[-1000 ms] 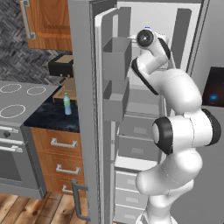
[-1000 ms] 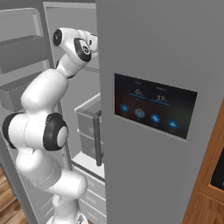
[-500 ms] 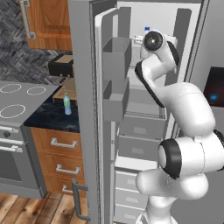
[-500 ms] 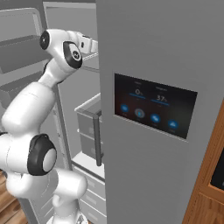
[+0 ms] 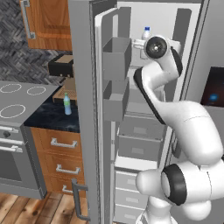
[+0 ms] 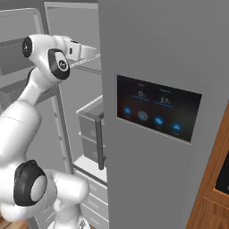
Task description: Take the bottled waters from the counter and place them in the freezer to freeze. Close the freezer door after placing the bottles.
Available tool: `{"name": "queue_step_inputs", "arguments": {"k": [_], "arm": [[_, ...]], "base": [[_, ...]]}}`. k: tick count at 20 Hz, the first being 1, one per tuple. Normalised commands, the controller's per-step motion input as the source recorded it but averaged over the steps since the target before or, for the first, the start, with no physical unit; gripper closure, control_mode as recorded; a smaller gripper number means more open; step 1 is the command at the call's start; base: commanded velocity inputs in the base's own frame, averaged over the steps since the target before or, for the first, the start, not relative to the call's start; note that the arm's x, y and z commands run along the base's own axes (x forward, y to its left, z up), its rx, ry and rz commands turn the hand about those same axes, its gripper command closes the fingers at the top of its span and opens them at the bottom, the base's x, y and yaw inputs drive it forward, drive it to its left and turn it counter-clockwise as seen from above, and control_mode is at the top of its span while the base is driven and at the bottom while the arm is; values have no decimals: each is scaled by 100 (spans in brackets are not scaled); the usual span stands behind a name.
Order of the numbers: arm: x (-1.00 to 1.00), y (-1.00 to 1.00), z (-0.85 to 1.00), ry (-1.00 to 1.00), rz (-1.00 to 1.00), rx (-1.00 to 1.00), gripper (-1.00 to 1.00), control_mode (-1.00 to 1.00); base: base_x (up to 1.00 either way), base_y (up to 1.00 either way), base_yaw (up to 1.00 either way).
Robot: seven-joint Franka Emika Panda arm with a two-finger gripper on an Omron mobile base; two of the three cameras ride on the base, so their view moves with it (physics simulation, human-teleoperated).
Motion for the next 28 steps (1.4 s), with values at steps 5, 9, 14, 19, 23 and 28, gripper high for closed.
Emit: {"name": "queue_step_inputs", "arguments": {"k": [5, 9, 14, 19, 23, 28], "arm": [[-91, 4, 30, -2, 0, 1, -100, -100], [-91, 4, 21, -1, 3, 4, -100, -100], [-75, 23, 0, 4, 14, 6, -100, -100], [-99, 6, 0, 0, 18, 7, -100, -100], [-92, 1, 0, 6, 15, 1, -100, -100], [-82, 9, 0, 22, 4, -1, -100, -100]], "base": [[0, 0, 0], [0, 0, 0], [0, 0, 0], [0, 0, 0], [0, 0, 0], [0, 0, 0]]}}
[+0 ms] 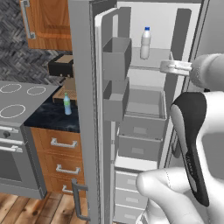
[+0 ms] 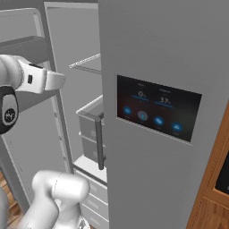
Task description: Take the bottled waters from the counter and place them in the freezer to freeze. Close the freezer door after placing the bottles.
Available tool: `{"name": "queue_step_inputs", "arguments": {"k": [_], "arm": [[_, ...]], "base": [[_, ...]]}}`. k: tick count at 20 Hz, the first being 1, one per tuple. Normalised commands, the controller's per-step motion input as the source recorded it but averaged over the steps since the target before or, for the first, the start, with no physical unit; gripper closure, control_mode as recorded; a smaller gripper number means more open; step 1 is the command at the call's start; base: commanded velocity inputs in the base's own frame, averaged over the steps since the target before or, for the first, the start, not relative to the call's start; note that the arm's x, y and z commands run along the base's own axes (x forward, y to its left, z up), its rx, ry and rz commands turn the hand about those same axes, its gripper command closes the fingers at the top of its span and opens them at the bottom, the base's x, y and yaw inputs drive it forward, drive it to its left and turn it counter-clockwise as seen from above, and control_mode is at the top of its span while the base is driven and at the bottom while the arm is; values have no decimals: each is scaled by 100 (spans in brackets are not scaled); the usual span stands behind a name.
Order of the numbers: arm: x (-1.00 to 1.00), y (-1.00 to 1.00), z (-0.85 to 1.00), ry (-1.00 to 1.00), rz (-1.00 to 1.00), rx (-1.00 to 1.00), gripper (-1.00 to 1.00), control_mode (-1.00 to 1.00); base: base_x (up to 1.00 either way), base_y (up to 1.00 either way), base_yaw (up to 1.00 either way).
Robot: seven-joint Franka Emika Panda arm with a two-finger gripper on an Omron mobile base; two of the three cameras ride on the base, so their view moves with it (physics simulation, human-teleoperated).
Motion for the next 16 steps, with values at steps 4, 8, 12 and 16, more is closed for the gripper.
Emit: {"name": "queue_step_inputs", "arguments": {"k": [4, 8, 12, 16], "arm": [[-64, 10, -7, 26, 1, 0, -100, -100], [-17, 22, -28, 34, 0, 0, -100, -100], [-19, 1, -39, 26, 1, 0, -100, -100], [-16, 0, -43, 20, 3, 0, -100, -100]], "base": [[0, 0, 0], [0, 0, 0], [0, 0, 0], [0, 0, 0]]}}
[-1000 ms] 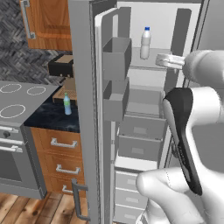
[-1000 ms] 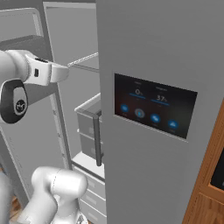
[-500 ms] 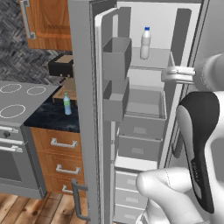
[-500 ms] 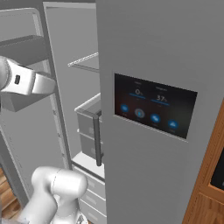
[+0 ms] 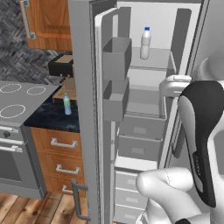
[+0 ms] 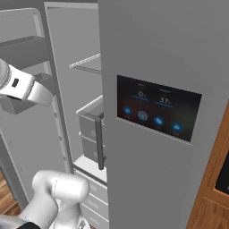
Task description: Take the bottled waters from the counter and place them in the freezer to freeze. Close the freezer door after placing the bottles.
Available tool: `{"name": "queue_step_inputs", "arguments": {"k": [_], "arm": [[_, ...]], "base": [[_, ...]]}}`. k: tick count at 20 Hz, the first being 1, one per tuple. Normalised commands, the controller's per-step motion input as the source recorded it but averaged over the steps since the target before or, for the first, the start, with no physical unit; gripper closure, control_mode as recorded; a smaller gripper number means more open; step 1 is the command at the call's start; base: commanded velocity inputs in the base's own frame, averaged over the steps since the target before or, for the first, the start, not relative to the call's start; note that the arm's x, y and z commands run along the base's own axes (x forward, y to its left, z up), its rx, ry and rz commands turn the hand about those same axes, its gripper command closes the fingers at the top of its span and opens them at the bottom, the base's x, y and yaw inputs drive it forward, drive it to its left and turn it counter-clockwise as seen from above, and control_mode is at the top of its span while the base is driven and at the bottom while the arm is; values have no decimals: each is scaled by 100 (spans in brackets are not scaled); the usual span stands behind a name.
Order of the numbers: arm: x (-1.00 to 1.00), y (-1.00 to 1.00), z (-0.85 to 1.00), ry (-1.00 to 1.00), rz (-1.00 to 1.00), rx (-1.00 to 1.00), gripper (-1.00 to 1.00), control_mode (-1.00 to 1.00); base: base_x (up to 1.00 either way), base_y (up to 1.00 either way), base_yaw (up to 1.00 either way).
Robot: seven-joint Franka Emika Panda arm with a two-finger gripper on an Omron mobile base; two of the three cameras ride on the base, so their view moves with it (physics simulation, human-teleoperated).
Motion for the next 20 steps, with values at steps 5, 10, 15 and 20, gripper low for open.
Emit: {"name": "queue_step_inputs", "arguments": {"k": [5, 10, 15, 20], "arm": [[-22, -2, -26, 2, 2, 0, -100, -100], [-6, -4, -50, 0, 2, 0, -100, -100], [0, -2, -51, 1, 2, 0, -100, -100], [0, -4, -46, 0, 4, 0, -100, -100]], "base": [[0, 0, 0], [0, 0, 0], [0, 0, 0], [0, 0, 0]]}}
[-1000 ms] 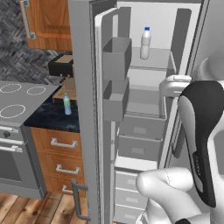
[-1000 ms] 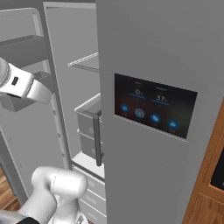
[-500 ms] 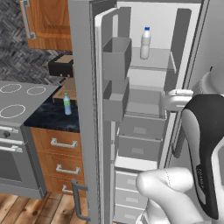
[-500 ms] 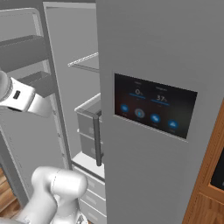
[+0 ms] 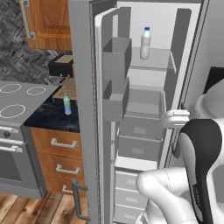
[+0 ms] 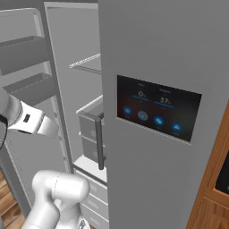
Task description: Take the bottled waters from the counter and place them in the freezer to freeze. Close the freezer door after placing the bottles.
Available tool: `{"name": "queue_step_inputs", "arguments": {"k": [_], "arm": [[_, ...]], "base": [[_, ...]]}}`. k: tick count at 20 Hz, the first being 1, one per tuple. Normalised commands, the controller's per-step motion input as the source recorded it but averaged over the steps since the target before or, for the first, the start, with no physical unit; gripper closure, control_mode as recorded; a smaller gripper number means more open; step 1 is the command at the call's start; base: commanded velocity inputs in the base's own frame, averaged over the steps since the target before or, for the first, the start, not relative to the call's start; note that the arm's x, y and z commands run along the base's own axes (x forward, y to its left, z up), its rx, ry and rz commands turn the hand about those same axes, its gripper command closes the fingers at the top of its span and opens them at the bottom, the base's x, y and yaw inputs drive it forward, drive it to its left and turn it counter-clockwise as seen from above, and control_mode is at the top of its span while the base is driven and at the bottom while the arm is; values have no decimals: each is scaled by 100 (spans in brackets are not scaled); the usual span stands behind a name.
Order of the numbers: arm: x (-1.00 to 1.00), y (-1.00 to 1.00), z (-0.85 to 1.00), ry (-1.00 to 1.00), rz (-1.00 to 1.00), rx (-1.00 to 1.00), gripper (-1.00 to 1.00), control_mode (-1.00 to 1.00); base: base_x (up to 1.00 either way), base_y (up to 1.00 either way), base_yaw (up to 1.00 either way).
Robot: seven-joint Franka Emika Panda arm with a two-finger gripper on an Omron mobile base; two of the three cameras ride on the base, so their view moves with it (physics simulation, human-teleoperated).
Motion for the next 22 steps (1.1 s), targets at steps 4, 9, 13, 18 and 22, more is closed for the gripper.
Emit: {"name": "queue_step_inputs", "arguments": {"k": [4, 9, 13, 18, 22], "arm": [[0, -1, -40, 1, 10, 0, -100, -100], [0, 0, -13, 4, 10, -7, -100, -100], [0, 0, -12, 3, 5, -11, -100, -100], [0, -1, -25, 1, 1, -1, -100, -100], [0, 0, -19, 2, 0, 0, -100, -100]], "base": [[0, 0, 0], [0, 0, 0], [0, 0, 0], [0, 0, 0], [0, 0, 0]]}}
